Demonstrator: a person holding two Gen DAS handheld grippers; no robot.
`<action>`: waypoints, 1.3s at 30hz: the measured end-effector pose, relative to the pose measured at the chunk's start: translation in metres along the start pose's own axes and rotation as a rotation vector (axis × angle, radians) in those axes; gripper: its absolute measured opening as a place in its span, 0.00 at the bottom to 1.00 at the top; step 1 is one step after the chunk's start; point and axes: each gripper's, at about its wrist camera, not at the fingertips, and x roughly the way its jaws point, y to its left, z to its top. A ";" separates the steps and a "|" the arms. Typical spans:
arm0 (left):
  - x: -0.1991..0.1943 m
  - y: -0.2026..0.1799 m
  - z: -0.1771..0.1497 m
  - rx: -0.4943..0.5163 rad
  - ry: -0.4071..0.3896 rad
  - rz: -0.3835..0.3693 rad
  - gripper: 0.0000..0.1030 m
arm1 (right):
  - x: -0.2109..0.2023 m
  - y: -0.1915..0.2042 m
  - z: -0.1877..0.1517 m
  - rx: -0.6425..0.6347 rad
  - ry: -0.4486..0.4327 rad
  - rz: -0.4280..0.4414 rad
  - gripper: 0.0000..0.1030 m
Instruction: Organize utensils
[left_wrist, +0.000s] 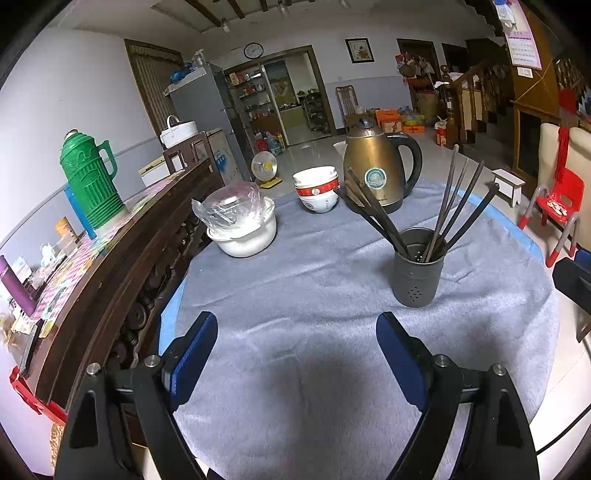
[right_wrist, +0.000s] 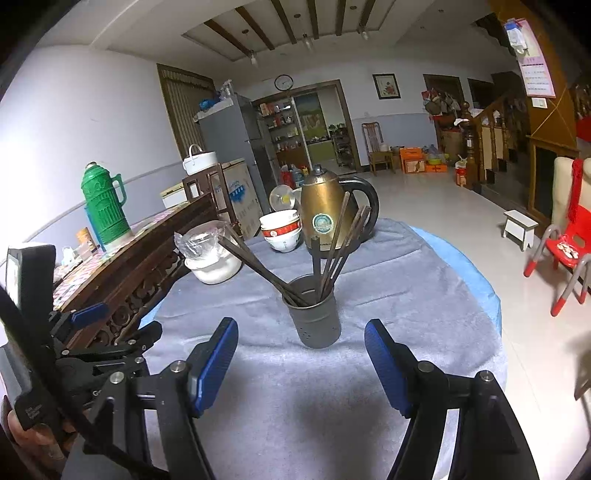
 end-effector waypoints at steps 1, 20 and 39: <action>0.001 0.000 0.001 -0.001 0.002 -0.001 0.85 | 0.001 0.000 0.001 0.000 0.002 -0.001 0.72; 0.005 0.002 0.002 -0.009 0.002 -0.032 0.86 | 0.013 0.006 0.002 -0.011 0.037 -0.031 0.72; 0.005 0.006 -0.001 -0.019 0.001 -0.028 0.86 | 0.014 0.013 0.000 -0.019 0.035 -0.036 0.72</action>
